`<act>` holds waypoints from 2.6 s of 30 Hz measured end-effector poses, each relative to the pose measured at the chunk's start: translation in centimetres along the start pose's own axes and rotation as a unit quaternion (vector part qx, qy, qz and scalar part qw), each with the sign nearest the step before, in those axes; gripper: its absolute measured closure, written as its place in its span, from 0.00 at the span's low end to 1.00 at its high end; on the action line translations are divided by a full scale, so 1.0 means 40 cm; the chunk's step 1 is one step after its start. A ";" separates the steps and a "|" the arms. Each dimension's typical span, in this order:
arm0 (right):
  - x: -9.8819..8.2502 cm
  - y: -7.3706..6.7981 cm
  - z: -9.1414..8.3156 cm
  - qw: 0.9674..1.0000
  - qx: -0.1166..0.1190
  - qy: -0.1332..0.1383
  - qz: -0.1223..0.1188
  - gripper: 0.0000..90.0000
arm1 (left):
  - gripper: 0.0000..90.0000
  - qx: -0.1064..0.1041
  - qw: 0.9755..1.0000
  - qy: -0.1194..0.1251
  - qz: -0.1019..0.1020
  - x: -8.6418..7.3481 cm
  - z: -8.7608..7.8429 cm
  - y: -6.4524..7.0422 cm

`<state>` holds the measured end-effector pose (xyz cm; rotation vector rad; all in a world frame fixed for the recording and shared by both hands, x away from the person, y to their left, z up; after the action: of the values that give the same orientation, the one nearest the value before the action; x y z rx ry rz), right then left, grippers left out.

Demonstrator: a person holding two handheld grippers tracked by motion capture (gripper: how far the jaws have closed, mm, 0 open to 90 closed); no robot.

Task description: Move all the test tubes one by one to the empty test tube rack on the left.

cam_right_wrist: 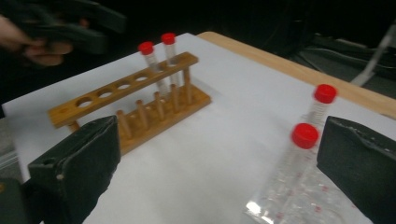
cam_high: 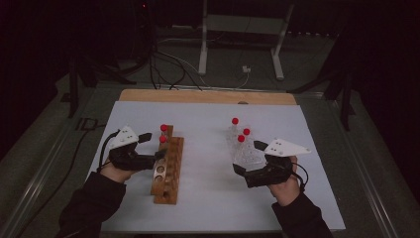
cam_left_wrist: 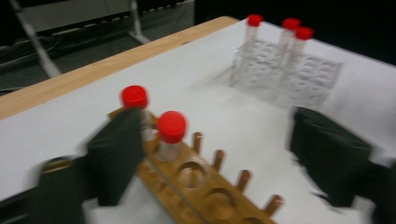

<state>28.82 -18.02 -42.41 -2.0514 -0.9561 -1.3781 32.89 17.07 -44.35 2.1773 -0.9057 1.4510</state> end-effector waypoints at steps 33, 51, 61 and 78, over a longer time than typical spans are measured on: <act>-0.109 0.161 0.132 0.993 -0.071 -0.086 0.037 0.47 | 0.01 -0.077 0.997 0.012 0.012 -0.024 -0.028 0.061; -0.115 0.177 0.194 0.988 -0.083 -0.125 0.033 0.83 | 0.01 -0.080 0.997 0.013 0.012 -0.021 -0.029 0.060; -0.099 0.168 0.180 0.989 -0.091 -0.115 0.024 0.84 | 0.01 -0.083 0.996 0.012 0.010 -0.020 -0.029 0.061; -0.017 0.126 0.097 0.993 -0.095 -0.070 -0.003 0.84 | 0.01 -0.095 0.995 0.014 0.017 -0.001 -0.029 0.078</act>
<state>34.82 -18.65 -44.57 -2.3136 -0.9199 -1.3902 29.97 15.54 -44.06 2.0068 -1.0309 1.3474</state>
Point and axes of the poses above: each handheld gripper's, and its own axes: z roughly forward along the jaws, x roughly out of its top, y roughly to its right, the point moved 4 cm from there along z, roughly forward along the jaws, and after that the axes turned 4 degrees about x, right-handed, at the moved point
